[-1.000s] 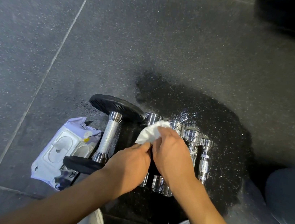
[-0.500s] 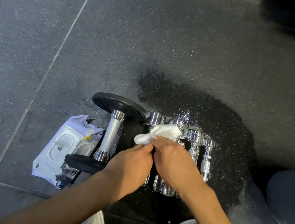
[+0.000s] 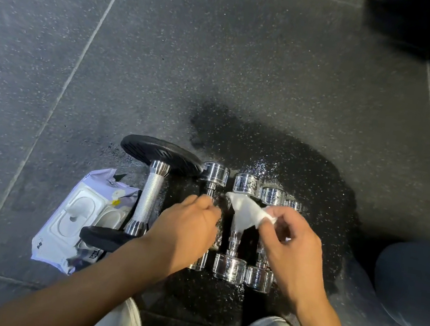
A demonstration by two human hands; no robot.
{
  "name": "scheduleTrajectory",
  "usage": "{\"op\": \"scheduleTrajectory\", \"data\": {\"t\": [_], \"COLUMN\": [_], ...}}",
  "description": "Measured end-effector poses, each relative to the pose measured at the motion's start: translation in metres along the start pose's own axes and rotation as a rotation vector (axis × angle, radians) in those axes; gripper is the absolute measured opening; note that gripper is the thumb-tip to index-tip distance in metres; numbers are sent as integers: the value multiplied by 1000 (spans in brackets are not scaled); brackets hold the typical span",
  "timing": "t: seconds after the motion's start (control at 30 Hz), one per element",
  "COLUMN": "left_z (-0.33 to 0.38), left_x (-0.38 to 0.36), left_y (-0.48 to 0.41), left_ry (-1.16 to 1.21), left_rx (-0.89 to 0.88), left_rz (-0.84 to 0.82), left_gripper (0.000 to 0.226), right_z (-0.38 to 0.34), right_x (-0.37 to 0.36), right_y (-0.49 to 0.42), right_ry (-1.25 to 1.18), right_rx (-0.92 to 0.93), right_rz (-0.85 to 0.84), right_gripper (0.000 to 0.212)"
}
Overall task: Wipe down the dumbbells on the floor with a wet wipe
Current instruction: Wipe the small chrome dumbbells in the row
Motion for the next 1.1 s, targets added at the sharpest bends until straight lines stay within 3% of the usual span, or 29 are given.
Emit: {"op": "scheduleTrajectory", "data": {"t": [0.13,0.23,0.37,0.5,0.73,0.93,1.1], "left_z": [14,26,30,29,23,26,17], "left_x": [-9,-20,-24,-24,-30,-25,-21], "left_y": [-4,-6,-6,-5,-1,1,0], "left_ry": [92,105,94,40,14,20,48], "left_rx": [-56,-143,-158,-180,-123,-124,-82], "left_rz": [-9,-29,1,10,-30,-49,-29], "left_gripper": [28,35,46,44,40,45,40], "right_z": [4,6,11,13,26,19,14], "right_x": [2,-9,-42,-55,-58,-52,-50], "right_y": [-30,-54,-70,-58,-26,-61,-29], "right_ry": [127,311,447,476,524,547,446], "right_rx": [107,295,459,575,725,523,304], "right_rz": [19,41,-76,-128,-217,-163,-48], "right_gripper": [6,17,18,14,26,32,29]}}
Point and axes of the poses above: each hand's wrist, its own y-axis away from the middle knuckle, its own x-axis out of the back of the hand, z = x × y, the point moved 4 cm from there along -y, towards the middle knuckle, and after that the axes turned 6 degrees about x, right-handed, at the moved point
